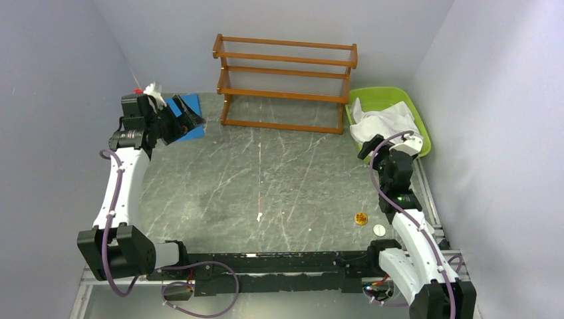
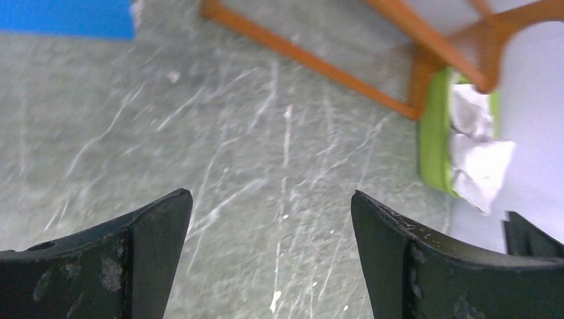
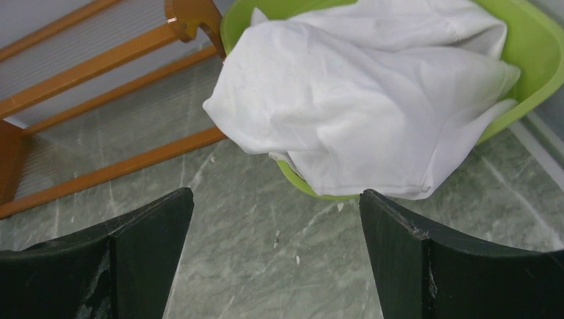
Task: Pin the brooch onto the clothing
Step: Adjust the distractor at the corner of the board.
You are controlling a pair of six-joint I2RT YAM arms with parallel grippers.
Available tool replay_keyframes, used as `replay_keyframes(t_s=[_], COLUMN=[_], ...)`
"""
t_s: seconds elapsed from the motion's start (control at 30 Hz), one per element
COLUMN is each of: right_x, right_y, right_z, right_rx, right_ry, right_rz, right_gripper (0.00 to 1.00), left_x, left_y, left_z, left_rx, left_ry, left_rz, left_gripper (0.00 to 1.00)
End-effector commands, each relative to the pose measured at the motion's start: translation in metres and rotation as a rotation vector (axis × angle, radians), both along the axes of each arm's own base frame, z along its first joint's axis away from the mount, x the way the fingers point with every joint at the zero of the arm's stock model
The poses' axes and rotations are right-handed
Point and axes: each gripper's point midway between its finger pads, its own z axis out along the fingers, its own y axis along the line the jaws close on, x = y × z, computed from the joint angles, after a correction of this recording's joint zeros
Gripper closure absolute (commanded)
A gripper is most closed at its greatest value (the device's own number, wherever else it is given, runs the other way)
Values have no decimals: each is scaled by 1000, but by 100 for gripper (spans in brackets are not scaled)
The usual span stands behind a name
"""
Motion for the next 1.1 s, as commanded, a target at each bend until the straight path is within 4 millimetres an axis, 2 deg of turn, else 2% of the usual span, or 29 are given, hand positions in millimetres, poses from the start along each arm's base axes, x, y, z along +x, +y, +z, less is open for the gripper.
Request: replay_keyframes(t_s=[0.0,0.1,0.3,0.4,0.47,0.5,0.63,0.7,0.77,0.87,1.0,1.07], right_x=[6,5,-6,-13,-18,-20,-19,-15,-4,12,24,25], right_y=[9,12,23,29,29,30,40,45,50,58,69,74], right_z=[14,5,-17,-24,-29,-32,-31,-27,-14,-8,-16,-22], right_rx=[68,89,119,110,106,104,99,88,95,119,151,164], right_ry=[3,44,121,139,148,151,114,104,67,73,117,133], right_rz=[25,29,88,126,134,138,205,240,268,299,352,374], right_gripper=[0,0,0,0,0,0,0,0,0,0,0,0], left_x=[25,40,74,90,101,106,125,133,141,154,175,190], left_y=[-24,-21,10,22,25,25,20,11,7,22,44,48], left_z=[60,52,-14,-34,-42,-47,-57,-53,-47,-49,-75,-90], left_rx=[-79,-130,-196,-190,-189,-187,-171,-161,-121,-27,59,71], left_ry=[-236,-204,-3,10,-1,1,34,25,18,33,81,83], left_rz=[-149,-148,60,135,148,143,95,49,22,57,128,138], left_gripper=[5,5,5,5,17,20,22,23,22,21,23,26])
